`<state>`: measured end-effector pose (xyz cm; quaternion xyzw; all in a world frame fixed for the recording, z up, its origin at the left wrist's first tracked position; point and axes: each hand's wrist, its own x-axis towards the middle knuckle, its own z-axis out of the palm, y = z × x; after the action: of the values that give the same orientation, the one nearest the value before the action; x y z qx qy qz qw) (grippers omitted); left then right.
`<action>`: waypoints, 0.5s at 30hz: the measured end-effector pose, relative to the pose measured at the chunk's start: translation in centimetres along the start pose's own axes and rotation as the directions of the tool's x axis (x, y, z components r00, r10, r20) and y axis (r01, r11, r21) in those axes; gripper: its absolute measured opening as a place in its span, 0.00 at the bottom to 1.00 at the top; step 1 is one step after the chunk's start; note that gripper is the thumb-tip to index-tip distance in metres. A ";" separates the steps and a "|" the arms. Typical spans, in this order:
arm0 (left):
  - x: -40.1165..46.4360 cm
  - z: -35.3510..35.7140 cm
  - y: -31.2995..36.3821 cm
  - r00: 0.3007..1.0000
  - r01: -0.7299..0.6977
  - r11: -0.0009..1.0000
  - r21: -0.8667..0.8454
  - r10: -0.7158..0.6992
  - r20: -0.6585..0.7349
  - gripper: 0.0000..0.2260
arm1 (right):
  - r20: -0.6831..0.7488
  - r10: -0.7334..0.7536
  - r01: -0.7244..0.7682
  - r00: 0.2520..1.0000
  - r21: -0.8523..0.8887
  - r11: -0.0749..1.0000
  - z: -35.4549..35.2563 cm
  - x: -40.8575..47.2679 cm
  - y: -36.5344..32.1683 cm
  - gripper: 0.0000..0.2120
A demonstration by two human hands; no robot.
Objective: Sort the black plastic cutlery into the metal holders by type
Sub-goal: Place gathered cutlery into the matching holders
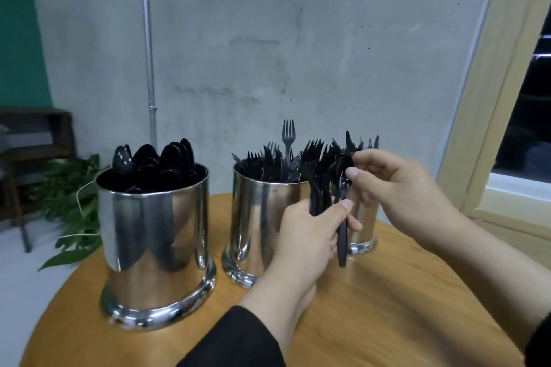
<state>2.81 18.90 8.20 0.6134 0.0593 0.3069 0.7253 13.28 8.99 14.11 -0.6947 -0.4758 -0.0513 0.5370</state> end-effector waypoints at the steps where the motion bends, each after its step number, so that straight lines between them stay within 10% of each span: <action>1: -0.3 0.2 0.2 1.000 0.007 1.000 0.006 -0.007 0.008 0.10 | -0.022 0.018 -0.018 1.000 0.007 1.000 -0.1 -0.2 -0.2 0.04; 15: -6.4 -7.3 6.1 0.952 -0.221 0.974 0.045 0.225 -0.206 0.15 | -0.208 -0.237 0.280 0.949 0.208 0.937 4.3 2.3 -12.0 0.09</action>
<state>-7.99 22.13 10.25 0.5882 0.0693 0.4491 0.6689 4.08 13.45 22.02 -0.5499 -0.5156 -0.1273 0.6447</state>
